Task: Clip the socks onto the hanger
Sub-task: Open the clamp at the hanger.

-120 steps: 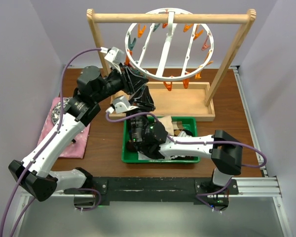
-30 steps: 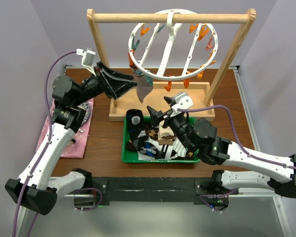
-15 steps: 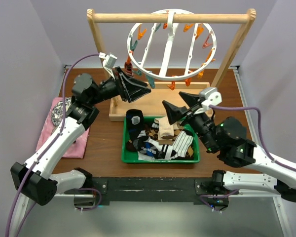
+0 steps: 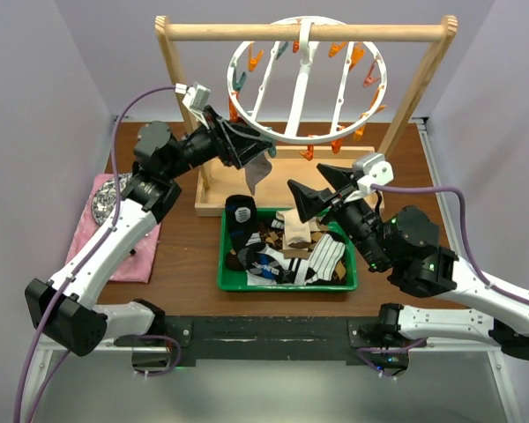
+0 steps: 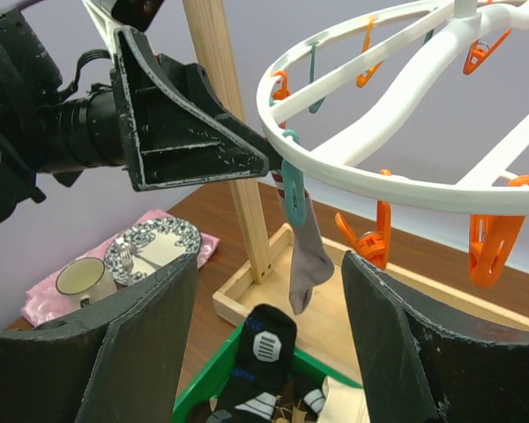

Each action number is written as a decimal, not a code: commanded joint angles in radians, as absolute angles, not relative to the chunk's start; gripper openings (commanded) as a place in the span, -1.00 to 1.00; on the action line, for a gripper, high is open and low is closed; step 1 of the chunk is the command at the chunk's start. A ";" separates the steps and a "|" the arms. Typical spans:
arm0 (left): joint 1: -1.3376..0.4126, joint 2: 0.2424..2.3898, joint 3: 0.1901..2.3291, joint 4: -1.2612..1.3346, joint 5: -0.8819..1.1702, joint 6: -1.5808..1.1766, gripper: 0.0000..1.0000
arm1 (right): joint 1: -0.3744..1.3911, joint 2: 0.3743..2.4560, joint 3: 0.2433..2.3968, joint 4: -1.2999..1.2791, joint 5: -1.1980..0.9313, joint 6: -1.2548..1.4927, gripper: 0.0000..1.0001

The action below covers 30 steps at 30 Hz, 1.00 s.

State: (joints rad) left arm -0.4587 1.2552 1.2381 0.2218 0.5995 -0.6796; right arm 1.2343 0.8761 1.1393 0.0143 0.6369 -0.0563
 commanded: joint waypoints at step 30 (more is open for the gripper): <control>-0.522 1.321 1.351 0.156 0.497 -0.515 0.39 | 1.236 0.890 1.195 0.074 0.681 -0.130 0.39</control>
State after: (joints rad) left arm -0.5175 1.3121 1.3052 0.1333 0.5114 -0.5327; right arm 1.2343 0.9020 1.1988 0.0402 0.6670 -0.1162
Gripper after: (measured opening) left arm 0.700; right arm 0.700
